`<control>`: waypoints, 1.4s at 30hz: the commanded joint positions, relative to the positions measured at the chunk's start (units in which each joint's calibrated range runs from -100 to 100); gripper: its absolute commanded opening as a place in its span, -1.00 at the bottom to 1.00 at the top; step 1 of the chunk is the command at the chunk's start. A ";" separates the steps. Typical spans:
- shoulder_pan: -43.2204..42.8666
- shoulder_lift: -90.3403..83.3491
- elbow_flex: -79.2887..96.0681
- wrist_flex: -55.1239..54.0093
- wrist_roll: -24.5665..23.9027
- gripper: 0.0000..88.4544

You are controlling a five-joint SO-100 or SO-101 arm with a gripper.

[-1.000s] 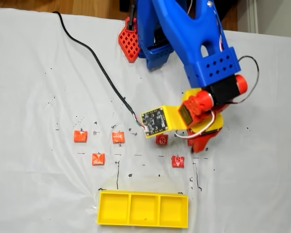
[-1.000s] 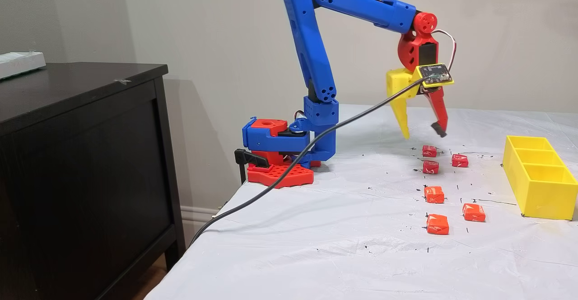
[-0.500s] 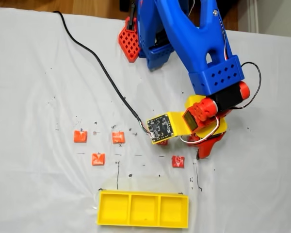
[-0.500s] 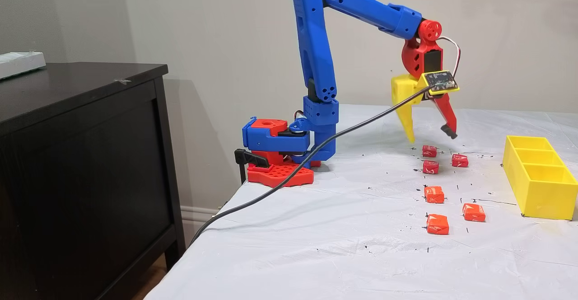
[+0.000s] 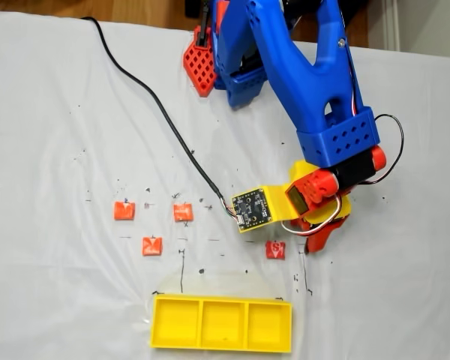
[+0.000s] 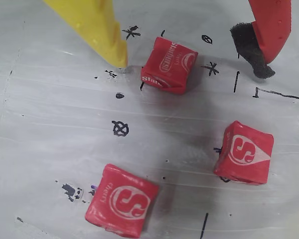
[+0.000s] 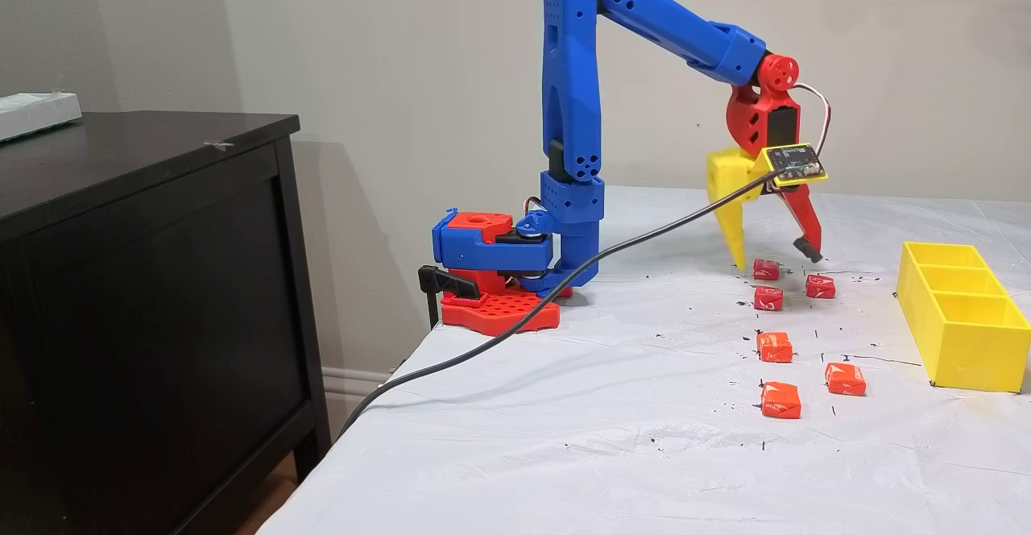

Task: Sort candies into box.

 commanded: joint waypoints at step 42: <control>6.22 -23.75 0.32 -6.34 4.64 -1.00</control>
